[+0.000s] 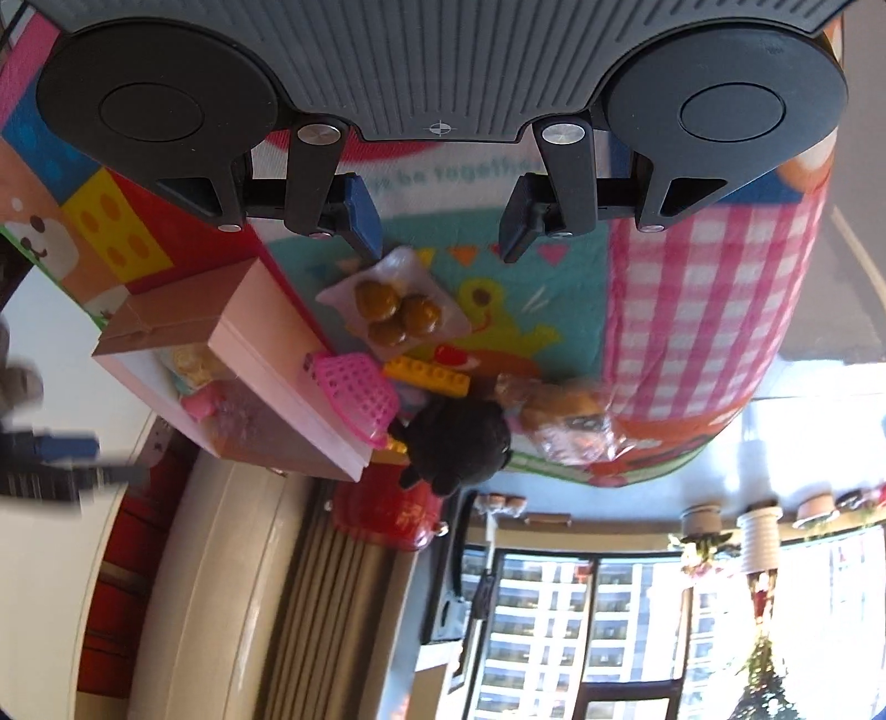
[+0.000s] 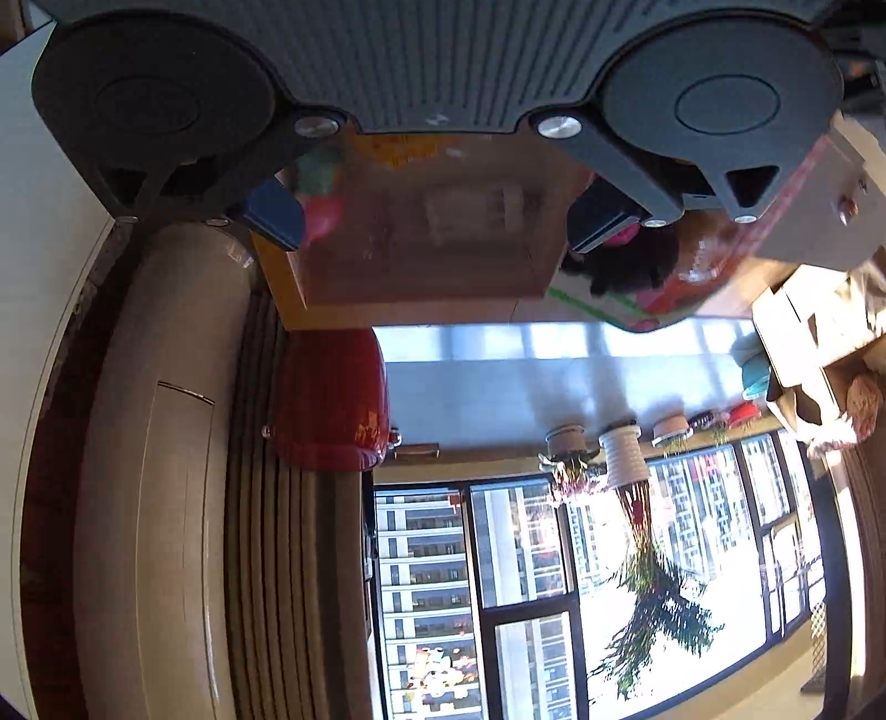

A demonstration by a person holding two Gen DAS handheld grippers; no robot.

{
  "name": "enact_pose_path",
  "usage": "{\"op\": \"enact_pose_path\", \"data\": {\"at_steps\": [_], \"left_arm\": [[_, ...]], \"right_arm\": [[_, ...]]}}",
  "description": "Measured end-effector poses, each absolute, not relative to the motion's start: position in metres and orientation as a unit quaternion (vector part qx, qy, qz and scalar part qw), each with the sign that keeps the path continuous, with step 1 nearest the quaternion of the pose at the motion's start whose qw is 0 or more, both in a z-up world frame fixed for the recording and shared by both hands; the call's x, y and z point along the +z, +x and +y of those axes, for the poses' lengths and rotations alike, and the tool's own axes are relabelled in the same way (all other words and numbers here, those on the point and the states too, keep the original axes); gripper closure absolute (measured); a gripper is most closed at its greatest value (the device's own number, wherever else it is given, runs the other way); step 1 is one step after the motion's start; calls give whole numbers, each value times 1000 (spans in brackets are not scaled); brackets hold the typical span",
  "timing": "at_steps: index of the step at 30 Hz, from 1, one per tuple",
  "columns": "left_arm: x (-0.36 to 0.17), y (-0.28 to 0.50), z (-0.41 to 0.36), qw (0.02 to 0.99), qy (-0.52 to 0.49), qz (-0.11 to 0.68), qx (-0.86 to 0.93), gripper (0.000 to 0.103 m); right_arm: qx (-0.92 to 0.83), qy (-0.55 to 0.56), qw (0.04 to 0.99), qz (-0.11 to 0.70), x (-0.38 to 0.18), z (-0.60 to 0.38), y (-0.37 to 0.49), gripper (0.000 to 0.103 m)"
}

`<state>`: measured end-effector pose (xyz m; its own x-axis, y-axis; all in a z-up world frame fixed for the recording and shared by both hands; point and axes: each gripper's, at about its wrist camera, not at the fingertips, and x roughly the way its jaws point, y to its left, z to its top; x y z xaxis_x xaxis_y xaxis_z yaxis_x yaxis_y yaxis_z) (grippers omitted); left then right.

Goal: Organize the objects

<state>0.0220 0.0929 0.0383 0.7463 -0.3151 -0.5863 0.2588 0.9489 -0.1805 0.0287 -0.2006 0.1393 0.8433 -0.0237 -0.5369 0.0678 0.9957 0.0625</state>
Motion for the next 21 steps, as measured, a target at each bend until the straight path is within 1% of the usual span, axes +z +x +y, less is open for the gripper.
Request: {"op": "enact_pose_path", "data": {"at_steps": [4,9,11,14,17,18,19,20,21], "left_arm": [[52,47,76,933,-71,300,-184,52],[70,100,52,932,-122,291,-176,52],[68,125,40,930,-121,309,-158,52],[53,158,24,913,-112,368,-136,52],[36,170,17,909,-97,390,-113,52],[35,167,18,915,-94,376,-110,60],[34,165,18,918,-91,371,-109,72],[34,162,20,918,-90,373,-103,78],[33,158,23,919,-94,370,-101,80]], "right_arm": [[-43,3,956,290,101,-187,-8,2],[-55,19,949,310,69,-185,-33,0],[-65,13,948,313,59,-183,-39,0],[-63,7,947,315,56,-184,-37,0],[-51,8,948,315,56,-182,-42,0],[-47,5,948,316,56,-181,-43,0],[-43,2,948,316,56,-179,-45,0],[-39,-2,948,316,56,-176,-48,0],[-35,-5,948,315,56,-174,-49,0]]}}
